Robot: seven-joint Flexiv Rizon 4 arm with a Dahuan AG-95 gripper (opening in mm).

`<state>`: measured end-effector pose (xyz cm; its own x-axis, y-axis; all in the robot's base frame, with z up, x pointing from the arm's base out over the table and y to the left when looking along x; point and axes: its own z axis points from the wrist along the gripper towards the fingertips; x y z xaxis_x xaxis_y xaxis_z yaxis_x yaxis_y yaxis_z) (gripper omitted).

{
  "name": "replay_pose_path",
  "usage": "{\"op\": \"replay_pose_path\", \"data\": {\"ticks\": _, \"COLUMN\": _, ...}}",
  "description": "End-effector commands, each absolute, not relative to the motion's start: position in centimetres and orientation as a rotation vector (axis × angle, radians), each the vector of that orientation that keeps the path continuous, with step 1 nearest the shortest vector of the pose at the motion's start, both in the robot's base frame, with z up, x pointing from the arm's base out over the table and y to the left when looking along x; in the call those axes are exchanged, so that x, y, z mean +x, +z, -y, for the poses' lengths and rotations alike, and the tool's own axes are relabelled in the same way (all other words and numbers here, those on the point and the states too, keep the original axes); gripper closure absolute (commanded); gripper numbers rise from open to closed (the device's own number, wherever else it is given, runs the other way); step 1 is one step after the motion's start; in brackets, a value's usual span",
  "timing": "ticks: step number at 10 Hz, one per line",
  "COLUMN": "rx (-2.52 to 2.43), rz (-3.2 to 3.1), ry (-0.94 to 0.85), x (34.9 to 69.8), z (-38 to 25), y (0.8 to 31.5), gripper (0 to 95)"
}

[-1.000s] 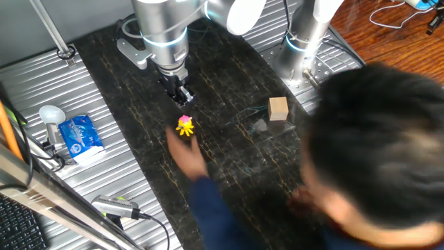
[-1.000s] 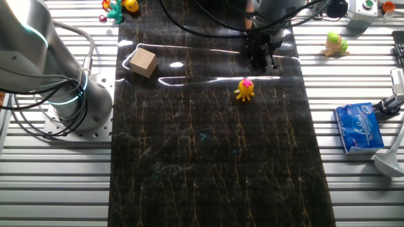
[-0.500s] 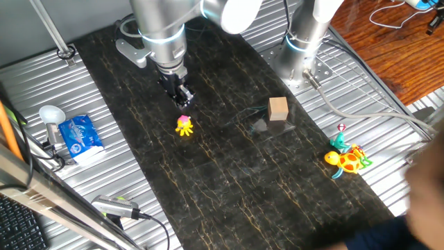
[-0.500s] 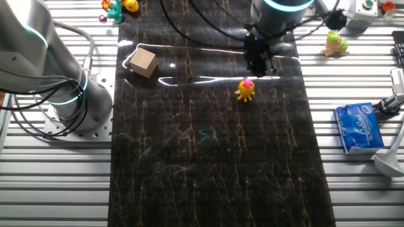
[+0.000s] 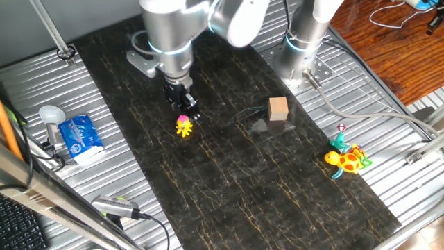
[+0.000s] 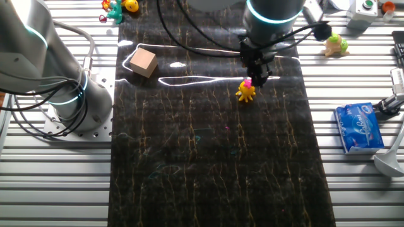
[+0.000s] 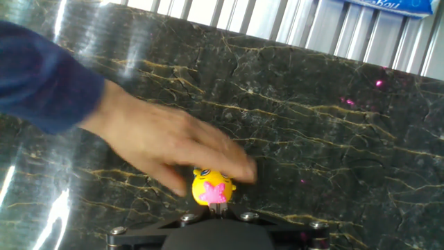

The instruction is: Grasp the moving object

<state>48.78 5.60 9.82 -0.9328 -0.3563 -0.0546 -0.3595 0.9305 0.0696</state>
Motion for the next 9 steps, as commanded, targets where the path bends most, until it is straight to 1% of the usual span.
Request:
{"op": "replay_pose_path", "data": {"ticks": 1, "rx": -0.559, "rz": -3.032, "ry": 0.108, "x": 48.8, "z": -5.9, "y": 8.6, "gripper": 0.0}}
{"op": "replay_pose_path", "data": {"ticks": 2, "rx": -0.55, "rz": -3.017, "ry": 0.093, "x": 48.8, "z": -6.0, "y": 7.9, "gripper": 0.0}}
{"op": "replay_pose_path", "data": {"ticks": 3, "rx": -0.539, "rz": -3.001, "ry": 0.063, "x": 49.1, "z": -6.1, "y": 7.2, "gripper": 19.0}}
{"op": "replay_pose_path", "data": {"ticks": 7, "rx": -0.592, "rz": -2.98, "ry": 0.043, "x": 49.9, "z": -4.7, "y": 5.6, "gripper": 19.0}}
{"op": "replay_pose_path", "data": {"ticks": 9, "rx": -0.614, "rz": -2.973, "ry": 0.053, "x": 50.1, "z": -4.1, "y": 5.5, "gripper": 19.0}}
